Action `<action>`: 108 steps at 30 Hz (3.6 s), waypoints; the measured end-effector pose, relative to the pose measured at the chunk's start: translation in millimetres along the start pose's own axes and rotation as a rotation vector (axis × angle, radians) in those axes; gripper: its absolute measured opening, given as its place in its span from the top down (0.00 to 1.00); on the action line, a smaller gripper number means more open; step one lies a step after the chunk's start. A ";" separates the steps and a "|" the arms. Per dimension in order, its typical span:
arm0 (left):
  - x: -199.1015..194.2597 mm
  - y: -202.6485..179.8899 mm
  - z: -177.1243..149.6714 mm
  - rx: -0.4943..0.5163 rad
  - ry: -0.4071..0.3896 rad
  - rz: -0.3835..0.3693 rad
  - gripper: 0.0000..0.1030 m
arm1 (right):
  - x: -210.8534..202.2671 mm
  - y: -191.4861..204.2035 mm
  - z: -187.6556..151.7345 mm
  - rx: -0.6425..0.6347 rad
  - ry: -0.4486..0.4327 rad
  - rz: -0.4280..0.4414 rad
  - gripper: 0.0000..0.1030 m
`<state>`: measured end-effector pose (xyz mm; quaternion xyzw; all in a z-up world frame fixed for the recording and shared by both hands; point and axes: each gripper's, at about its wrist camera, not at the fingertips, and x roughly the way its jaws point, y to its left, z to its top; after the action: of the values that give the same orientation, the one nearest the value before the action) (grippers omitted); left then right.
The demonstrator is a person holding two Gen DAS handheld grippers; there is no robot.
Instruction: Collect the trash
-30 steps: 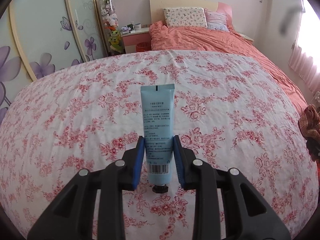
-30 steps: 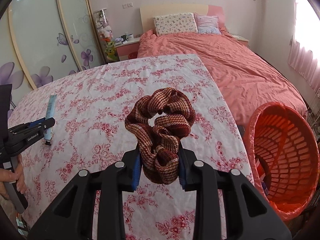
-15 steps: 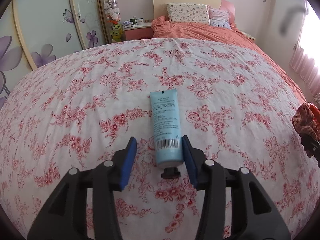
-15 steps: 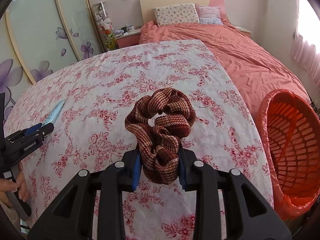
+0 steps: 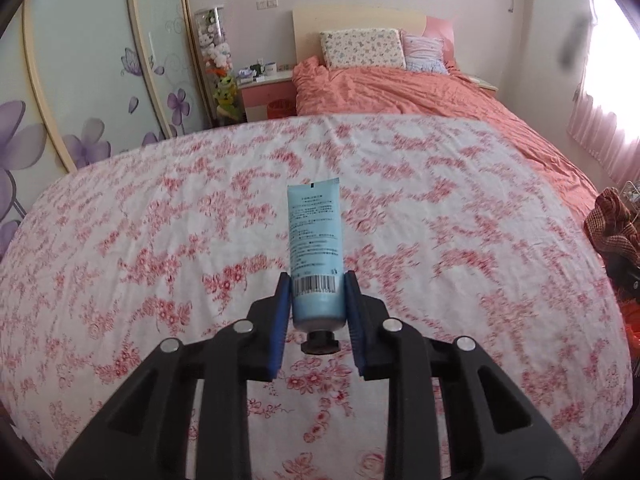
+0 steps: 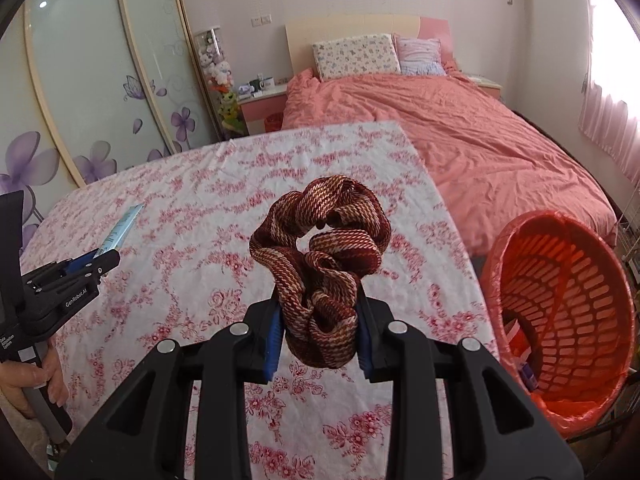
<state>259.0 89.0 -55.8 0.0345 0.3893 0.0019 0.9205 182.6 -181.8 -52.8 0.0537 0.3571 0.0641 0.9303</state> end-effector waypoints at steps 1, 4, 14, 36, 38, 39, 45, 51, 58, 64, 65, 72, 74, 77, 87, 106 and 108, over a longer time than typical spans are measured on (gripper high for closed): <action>-5.0 -3.1 2.4 0.004 -0.010 -0.003 0.74 | -6.1 -1.0 1.4 -0.003 -0.012 -0.001 0.70; -28.6 -18.2 11.1 0.028 -0.051 -0.018 0.74 | -21.6 -4.9 3.8 -0.008 -0.045 -0.010 0.70; -79.1 -92.2 27.4 0.109 -0.134 -0.123 0.74 | -64.4 -39.4 4.4 0.029 -0.136 -0.054 0.70; -80.7 -323.8 25.3 0.332 -0.107 -0.537 0.74 | -89.1 -198.9 -15.6 0.315 -0.187 -0.217 0.70; -71.4 -339.3 24.3 0.345 -0.088 -0.556 0.74 | -84.5 -207.3 -15.6 0.331 -0.181 -0.219 0.69; -64.6 -347.8 23.8 0.352 -0.072 -0.567 0.74 | -81.2 -212.7 -15.7 0.339 -0.178 -0.218 0.67; -29.5 -366.8 20.6 0.340 -0.018 -0.549 0.54 | -64.5 -235.1 -19.6 0.374 -0.152 -0.199 0.38; -19.4 -337.1 19.6 0.304 -0.025 -0.475 0.48 | -71.5 -230.0 -29.6 0.367 -0.162 -0.226 0.27; -71.9 -277.0 8.8 0.262 -0.167 -0.386 0.24 | -118.4 -181.1 -29.7 0.236 -0.296 -0.340 0.03; -129.7 -212.4 -19.1 0.186 -0.269 -0.296 0.05 | -158.8 -122.1 -45.6 0.136 -0.382 -0.460 0.02; -137.8 -205.4 -24.2 0.174 -0.283 -0.279 0.04 | -164.9 -113.0 -51.3 0.131 -0.388 -0.476 0.02; -183.8 -149.8 -74.0 0.107 -0.363 -0.151 0.04 | -188.2 -72.9 -89.2 0.146 -0.423 -0.523 0.02; -191.7 -137.5 -88.4 0.087 -0.372 -0.129 0.04 | -192.2 -61.3 -104.5 0.157 -0.426 -0.535 0.02; -200.7 -119.9 -110.3 0.052 -0.382 -0.075 0.04 | -193.4 -48.6 -119.0 0.159 -0.429 -0.545 0.02; -212.6 -88.1 -154.9 -0.037 -0.341 -0.007 0.04 | -193.5 -26.8 -137.6 0.210 -0.378 -0.556 0.02; -222.6 -85.4 -156.4 -0.058 -0.299 -0.017 0.04 | -190.2 -15.0 -144.0 0.235 -0.271 -0.558 0.02; -223.4 -85.9 -156.0 -0.058 -0.297 -0.020 0.04 | -190.9 -14.7 -143.9 0.239 -0.271 -0.552 0.02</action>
<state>-10.5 6.3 -9.6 0.0039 0.2491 -0.0011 0.9685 -53.4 -218.6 -35.8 0.0716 0.2363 -0.2403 0.9388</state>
